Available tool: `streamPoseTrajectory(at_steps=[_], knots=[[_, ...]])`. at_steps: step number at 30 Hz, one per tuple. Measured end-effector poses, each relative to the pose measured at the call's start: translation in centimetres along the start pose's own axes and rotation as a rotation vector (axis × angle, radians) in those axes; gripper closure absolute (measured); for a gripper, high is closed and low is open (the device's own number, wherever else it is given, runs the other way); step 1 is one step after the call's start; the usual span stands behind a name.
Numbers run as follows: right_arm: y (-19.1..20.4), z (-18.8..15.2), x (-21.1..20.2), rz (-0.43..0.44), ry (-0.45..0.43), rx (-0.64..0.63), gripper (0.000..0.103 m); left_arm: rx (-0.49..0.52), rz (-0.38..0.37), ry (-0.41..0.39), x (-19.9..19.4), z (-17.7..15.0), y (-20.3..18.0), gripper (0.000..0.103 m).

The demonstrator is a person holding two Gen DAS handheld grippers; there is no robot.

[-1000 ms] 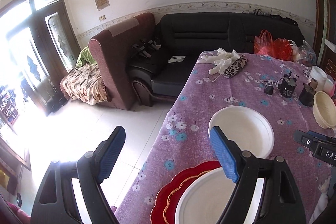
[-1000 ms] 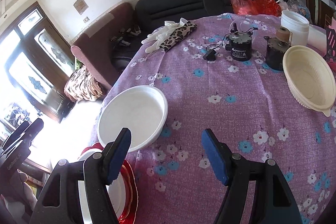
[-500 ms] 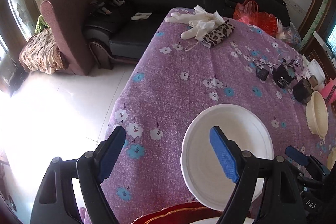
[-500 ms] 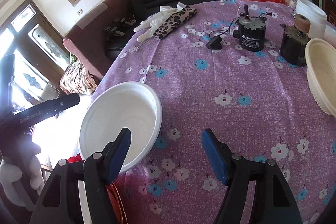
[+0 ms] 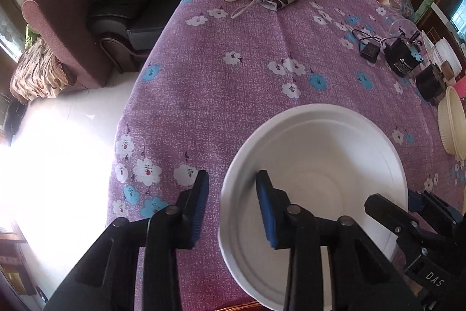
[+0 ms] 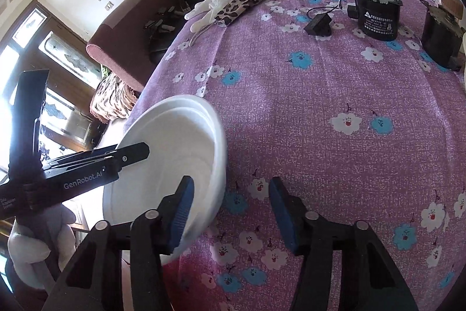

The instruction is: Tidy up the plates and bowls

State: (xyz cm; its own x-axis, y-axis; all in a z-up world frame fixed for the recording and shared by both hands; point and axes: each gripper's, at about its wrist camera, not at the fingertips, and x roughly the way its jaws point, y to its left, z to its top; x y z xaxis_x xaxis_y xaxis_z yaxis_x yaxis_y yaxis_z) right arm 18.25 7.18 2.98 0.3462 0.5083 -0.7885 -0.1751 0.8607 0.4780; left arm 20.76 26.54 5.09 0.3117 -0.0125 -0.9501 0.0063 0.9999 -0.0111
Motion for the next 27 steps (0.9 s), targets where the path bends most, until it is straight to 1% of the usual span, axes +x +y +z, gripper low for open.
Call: streamPoseTrajectory(at_steps=[2, 4, 5, 6, 7, 12, 17, 22, 27], knots=[[0.1, 0.0, 0.2, 0.011, 0.005, 0.005, 0.057, 0.026, 0.013, -0.017, -0.2, -0.1, -0.6, 0.080], [0.4, -0.1, 0.3, 0.009, 0.009, -0.006, 0.069, 0.040, 0.025, -0.032, -0.5, -0.3, -1.1, 0.081], [0.6, -0.2, 0.4, 0.005, 0.011, -0.014, 0.072, 0.045, 0.026, -0.040, -0.7, -0.2, -1.2, 0.082], [0.8, -0.2, 0.4, 0.003, 0.013, -0.020, 0.079, 0.047, 0.022, -0.048, -0.9, -0.3, -1.3, 0.083], [0.9, -0.3, 0.4, 0.002, 0.013, -0.024, 0.082, 0.049, 0.021, -0.053, -1.2, -0.3, -1.4, 0.083], [1.5, -0.1, -0.3, -0.002, -0.014, -0.038, 0.083, 0.045, 0.024, -0.077, -2.2, -0.3, -1.4, 0.083], [2.1, 0.6, -2.0, -0.009, -0.059, -0.054, 0.083, 0.042, 0.024, -0.117, -4.0, -0.2, -1.6, 0.083], [2.5, 1.0, -4.3, -0.012, -0.112, -0.061, 0.083, 0.053, 0.034, -0.165, -6.4, -0.2, -2.8, 0.083], [2.8, 0.5, -7.3, -0.029, -0.162, -0.077, 0.083, 0.049, 0.019, -0.209, -8.7, -1.3, -4.2, 0.083]])
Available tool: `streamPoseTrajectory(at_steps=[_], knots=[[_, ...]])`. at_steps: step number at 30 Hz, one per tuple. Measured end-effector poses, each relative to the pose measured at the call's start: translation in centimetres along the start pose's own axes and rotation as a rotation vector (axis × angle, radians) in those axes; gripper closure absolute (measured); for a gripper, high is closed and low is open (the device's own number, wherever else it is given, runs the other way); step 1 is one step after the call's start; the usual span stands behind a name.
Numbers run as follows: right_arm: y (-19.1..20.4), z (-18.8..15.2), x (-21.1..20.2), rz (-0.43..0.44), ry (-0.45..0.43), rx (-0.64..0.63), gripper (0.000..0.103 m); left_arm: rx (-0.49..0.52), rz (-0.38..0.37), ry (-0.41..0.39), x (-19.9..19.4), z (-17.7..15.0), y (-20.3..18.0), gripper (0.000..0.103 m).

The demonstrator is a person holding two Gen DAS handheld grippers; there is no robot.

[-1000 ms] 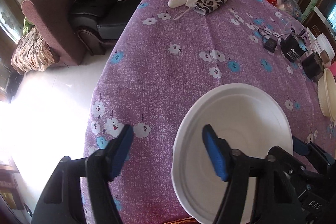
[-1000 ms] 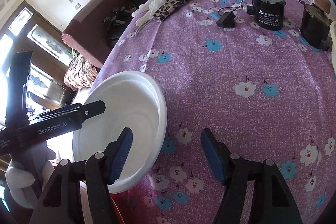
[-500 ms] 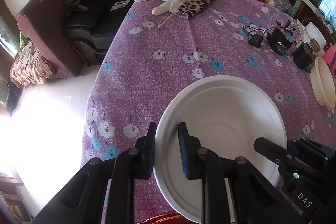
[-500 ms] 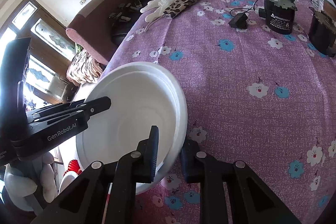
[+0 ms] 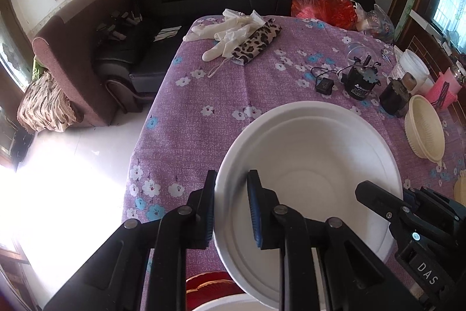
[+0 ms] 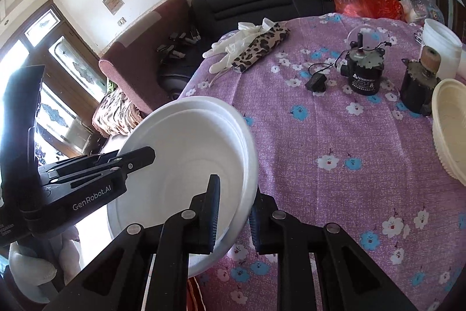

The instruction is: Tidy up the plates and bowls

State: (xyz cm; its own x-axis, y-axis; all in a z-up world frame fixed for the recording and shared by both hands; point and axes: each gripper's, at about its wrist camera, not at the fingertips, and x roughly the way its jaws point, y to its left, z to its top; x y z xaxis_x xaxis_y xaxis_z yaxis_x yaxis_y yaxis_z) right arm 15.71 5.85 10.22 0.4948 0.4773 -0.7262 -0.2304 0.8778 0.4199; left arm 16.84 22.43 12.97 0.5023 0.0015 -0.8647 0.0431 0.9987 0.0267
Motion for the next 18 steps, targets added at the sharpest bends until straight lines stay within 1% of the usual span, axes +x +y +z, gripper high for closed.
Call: streamPoseTrajectory(at_steps=[9, 18], knots=[[0.4, -2.2, -6.2, -0.027, -0.087, -0.055, 0.083, -0.030, -0.017, -0.095, -5.0, -3.5, -2.4, 0.083], [1.7, -6.3, -11.2, -0.013, -0.129, -0.104, 0.083, -0.100, -0.037, -0.148, -9.4, -8.3, -2.6, 0.083]])
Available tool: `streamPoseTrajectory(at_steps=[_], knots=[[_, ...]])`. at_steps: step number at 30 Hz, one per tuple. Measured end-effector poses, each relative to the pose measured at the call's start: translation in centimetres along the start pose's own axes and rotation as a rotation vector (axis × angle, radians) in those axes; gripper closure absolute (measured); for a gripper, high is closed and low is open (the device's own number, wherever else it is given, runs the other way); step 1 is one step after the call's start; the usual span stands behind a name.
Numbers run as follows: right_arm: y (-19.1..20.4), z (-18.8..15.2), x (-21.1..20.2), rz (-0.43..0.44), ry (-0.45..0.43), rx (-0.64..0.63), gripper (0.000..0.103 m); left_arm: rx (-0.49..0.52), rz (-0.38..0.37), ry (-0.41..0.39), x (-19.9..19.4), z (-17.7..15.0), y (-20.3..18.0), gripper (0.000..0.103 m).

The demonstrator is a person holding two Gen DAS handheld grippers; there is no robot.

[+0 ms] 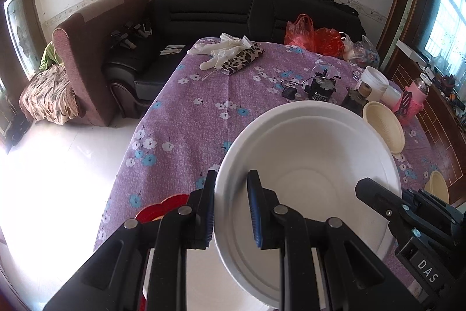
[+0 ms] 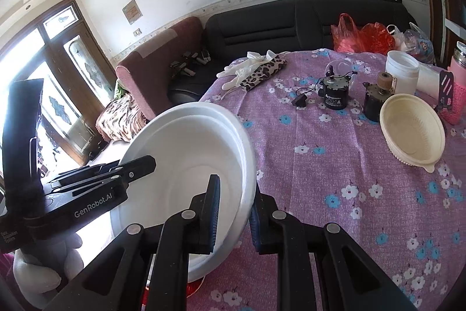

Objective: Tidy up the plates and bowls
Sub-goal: 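Carry the white bowl with both tools and lower it onto the stack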

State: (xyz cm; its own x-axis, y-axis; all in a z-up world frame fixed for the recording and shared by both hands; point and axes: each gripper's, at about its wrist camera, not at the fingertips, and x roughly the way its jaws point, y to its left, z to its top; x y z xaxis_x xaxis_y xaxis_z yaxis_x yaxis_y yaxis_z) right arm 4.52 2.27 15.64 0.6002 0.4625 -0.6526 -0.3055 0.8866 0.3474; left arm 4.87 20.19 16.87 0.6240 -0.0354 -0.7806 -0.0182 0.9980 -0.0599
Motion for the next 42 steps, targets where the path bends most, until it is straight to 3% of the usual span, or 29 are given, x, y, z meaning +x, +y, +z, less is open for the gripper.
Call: streamPoseTrajectory(at_steps=[13, 21, 32, 42], knots=[[2.3, -7.4, -6.4, 0.083, -0.027, -0.008, 0.083, -0.088, -0.017, -0.106, -7.9, -8.7, 0.6, 0.083], [2.9, -9.9, -6.8, 0.113, -0.016, -0.008, 0.083, -0.135, 0.018, -0.202, -11.0, -12.4, 0.8, 0.083], [5.4, -8.6, -5.2, 0.123, -0.031, -0.040, 0.083, -0.199, 0.065, -0.205, -9.9, -12.5, 3.4, 0.083], [6.9, -6.9, 0.7, 0.128, 0.036, -0.033, 0.081, -0.259, 0.101, -0.180, -6.6, -11.1, 7.0, 0.083]])
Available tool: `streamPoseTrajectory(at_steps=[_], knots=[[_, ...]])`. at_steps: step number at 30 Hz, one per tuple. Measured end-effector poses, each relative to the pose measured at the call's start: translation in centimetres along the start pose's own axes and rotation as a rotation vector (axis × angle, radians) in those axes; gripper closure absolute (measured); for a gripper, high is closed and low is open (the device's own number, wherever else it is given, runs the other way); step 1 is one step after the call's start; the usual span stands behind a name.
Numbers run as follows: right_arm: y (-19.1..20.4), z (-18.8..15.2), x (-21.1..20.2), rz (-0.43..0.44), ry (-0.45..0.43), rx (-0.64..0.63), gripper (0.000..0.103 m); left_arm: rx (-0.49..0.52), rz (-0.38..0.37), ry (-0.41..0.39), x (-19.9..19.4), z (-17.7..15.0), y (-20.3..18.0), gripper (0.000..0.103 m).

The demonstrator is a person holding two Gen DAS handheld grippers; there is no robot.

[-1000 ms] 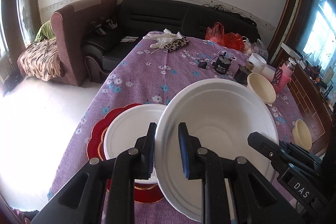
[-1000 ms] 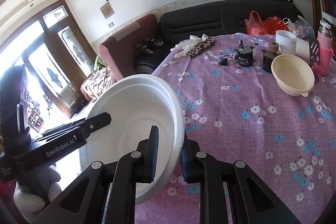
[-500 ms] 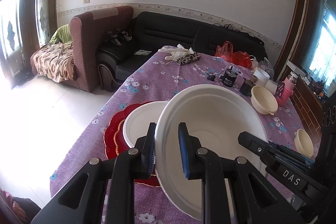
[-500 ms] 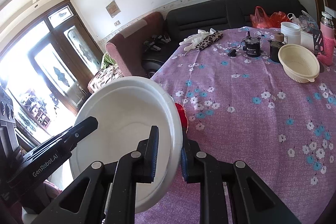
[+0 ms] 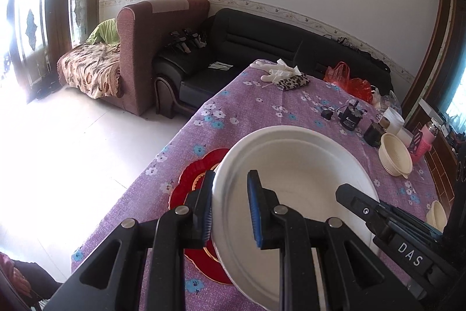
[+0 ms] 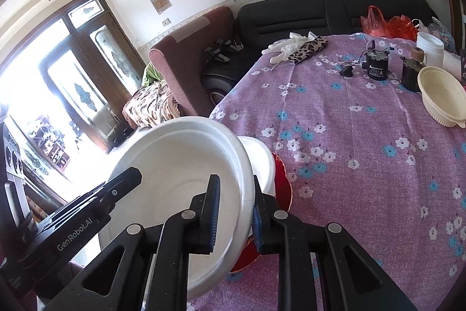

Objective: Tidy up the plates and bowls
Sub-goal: 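Carry the white bowl with both tools and lower it onto the stack, then open both tools and withdraw them from the stack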

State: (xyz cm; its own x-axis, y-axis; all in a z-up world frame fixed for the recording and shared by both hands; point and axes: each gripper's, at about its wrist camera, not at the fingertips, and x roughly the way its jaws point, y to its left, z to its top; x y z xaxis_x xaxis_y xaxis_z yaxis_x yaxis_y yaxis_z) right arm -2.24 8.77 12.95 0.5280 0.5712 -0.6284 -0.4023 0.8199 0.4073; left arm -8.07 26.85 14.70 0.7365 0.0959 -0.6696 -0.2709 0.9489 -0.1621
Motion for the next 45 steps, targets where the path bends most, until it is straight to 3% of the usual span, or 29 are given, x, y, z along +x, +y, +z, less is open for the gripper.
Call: streamPoseTrajectory(at_steps=[8, 17, 25, 27, 29, 31, 32, 35, 38, 40, 45], knots=[[-0.1, 0.5, 3.3, -0.038, 0.032, -0.015, 0.081, -0.017, 0.013, 0.045, 3.5, 0.4, 0.7, 0.083], [-0.5, 1.1, 5.3, -0.115, 0.010, -0.048, 0.081, 0.022, 0.037, -0.012, 4.6, 1.4, -0.4, 0.083], [0.0, 1.0, 6.1, -0.158, -0.006, -0.120, 0.081, 0.022, 0.092, 0.002, 6.0, 0.7, 0.0, 0.082], [0.2, 0.8, 6.3, -0.159, -0.002, -0.133, 0.081, 0.018, 0.106, -0.005, 6.0, 0.3, 0.2, 0.077], [0.5, 0.5, 6.6, -0.166, 0.000, -0.147, 0.081, 0.017, 0.119, -0.014, 5.7, 0.2, 0.2, 0.054], [0.6, 0.3, 6.6, -0.174, -0.009, -0.157, 0.081, 0.008, 0.123, -0.041, 4.9, 0.1, 0.3, 0.037], [0.7, 0.3, 6.6, -0.175, -0.013, -0.159, 0.081, 0.006, 0.132, -0.061, 4.4, 0.1, 0.4, 0.033], [0.6, 0.4, 6.6, -0.164, -0.019, -0.156, 0.077, 0.007, 0.141, -0.103, 3.0, 0.3, 0.5, 0.026], [0.6, 0.5, 6.3, -0.136, -0.033, -0.142, 0.064, 0.012, 0.153, -0.125, 1.9, 0.4, 0.4, 0.024], [0.8, 0.6, 5.8, -0.118, -0.051, -0.135, 0.043, 0.012, 0.161, -0.134, 1.2, 0.3, 0.4, 0.023], [1.7, 0.7, 4.5, -0.125, -0.093, -0.155, 0.038, 0.001, 0.163, -0.149, -0.5, 0.2, 0.6, 0.021]])
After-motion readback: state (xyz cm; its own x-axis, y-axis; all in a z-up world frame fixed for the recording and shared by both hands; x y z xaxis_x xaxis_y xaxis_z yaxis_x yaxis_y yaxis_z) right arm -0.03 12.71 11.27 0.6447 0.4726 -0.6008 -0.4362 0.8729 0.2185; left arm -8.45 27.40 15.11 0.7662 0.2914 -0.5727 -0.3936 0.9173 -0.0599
